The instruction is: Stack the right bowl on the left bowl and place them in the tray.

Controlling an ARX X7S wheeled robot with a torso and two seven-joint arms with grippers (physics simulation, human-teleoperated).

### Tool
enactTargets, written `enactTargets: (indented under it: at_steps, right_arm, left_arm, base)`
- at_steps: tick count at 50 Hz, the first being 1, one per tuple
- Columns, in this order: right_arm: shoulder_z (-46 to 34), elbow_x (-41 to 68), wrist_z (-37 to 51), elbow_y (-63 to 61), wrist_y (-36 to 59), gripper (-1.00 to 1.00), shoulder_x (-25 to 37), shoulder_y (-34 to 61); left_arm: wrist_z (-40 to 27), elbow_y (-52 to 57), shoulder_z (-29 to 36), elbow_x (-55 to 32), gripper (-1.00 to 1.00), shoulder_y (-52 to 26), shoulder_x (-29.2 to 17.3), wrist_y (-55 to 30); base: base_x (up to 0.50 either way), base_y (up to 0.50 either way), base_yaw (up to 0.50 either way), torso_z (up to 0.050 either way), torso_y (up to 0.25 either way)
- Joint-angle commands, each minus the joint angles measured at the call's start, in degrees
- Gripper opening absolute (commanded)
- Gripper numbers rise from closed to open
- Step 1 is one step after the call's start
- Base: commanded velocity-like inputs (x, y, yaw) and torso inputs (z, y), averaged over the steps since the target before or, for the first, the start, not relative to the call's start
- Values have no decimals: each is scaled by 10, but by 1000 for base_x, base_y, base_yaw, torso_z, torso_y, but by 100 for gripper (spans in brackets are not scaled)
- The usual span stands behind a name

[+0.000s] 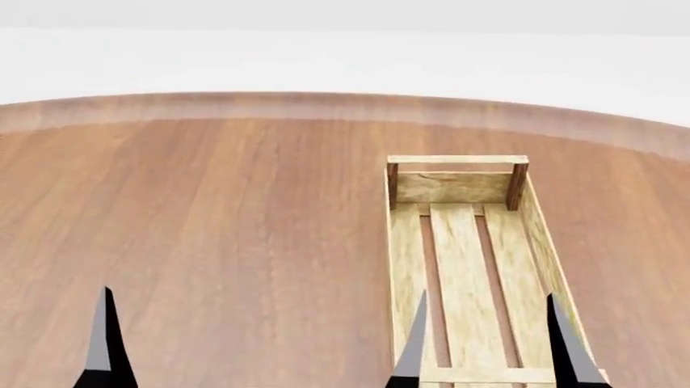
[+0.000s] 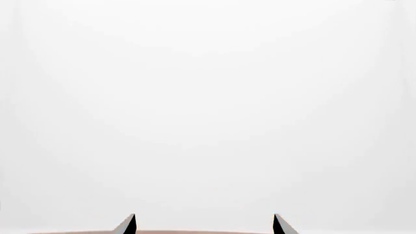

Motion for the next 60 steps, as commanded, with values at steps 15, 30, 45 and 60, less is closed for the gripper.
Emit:
enactTargets:
  at_steps: [15,30,45,60]
  right_arm:
    - [9,7,-12,7,-35,100,-1,-10]
    - [5,9,-6,11,-37,100,3,-6]
    - [3,6,4,10,-23,100,6,-3]
    - [-1,5,10,17,-23,100,9,-3]
  left_arm:
    - [0,-3,-3,11,100,3,2,1]
    - [-5,-5,-3,5,100,1,-3,1]
    - [-9,-8,2,-1,100,4,-7,0]
    - [-7,-1,1,-35,100,1,-10,-18]
  base:
    - [12,-462,0,0,0]
    - [10,-323,0,0,0]
    - [0,-2,0,0,0]
    - [0,0,0,22,0]
